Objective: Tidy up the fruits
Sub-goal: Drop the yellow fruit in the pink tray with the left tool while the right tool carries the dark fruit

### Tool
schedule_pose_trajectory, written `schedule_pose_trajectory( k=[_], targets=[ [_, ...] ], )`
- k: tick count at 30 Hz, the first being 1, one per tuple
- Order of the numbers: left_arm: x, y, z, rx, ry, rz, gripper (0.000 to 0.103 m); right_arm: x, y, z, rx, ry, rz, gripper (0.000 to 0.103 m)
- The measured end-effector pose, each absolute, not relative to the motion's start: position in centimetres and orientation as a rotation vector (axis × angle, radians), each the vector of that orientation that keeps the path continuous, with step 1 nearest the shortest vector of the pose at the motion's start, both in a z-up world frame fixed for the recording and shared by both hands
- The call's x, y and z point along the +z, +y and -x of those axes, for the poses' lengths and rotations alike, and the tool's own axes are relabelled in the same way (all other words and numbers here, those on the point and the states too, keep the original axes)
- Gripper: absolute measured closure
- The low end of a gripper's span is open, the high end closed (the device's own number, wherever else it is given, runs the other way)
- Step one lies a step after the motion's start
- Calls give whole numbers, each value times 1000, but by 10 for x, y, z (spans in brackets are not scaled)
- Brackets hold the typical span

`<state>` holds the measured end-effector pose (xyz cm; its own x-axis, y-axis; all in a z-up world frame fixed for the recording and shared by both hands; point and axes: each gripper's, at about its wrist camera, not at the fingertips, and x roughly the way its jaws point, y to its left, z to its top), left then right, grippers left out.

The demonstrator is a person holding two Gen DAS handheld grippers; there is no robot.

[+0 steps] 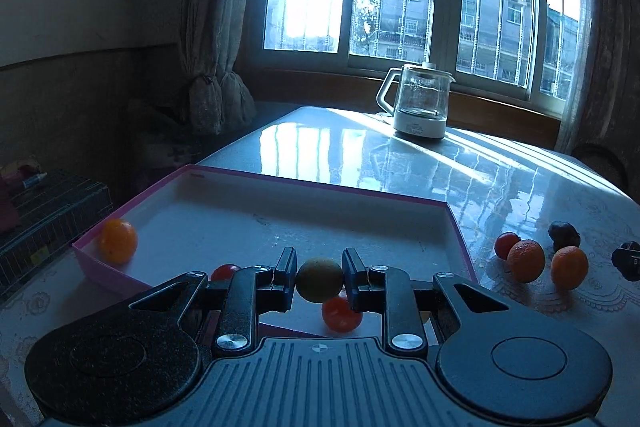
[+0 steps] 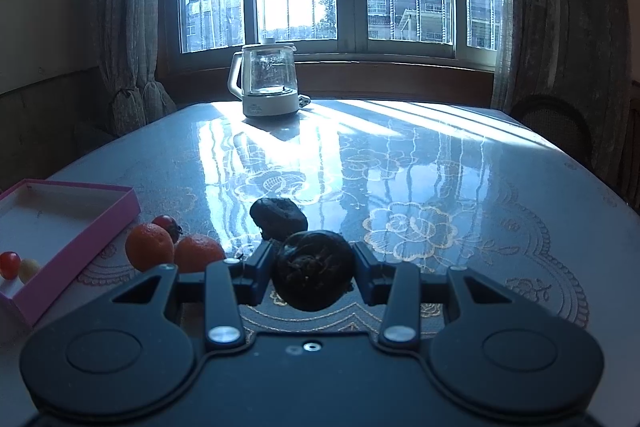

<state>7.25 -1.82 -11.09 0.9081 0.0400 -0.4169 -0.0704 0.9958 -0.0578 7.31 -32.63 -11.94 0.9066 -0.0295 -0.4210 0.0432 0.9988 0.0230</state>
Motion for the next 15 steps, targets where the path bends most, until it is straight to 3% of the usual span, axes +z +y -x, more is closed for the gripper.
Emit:
schedule_pose_trajectory(
  k=[15],
  targets=[
    [-129,-6,-88,58,488,37,78,-120,-324,-73,-53,439,-19,61]
  ],
)
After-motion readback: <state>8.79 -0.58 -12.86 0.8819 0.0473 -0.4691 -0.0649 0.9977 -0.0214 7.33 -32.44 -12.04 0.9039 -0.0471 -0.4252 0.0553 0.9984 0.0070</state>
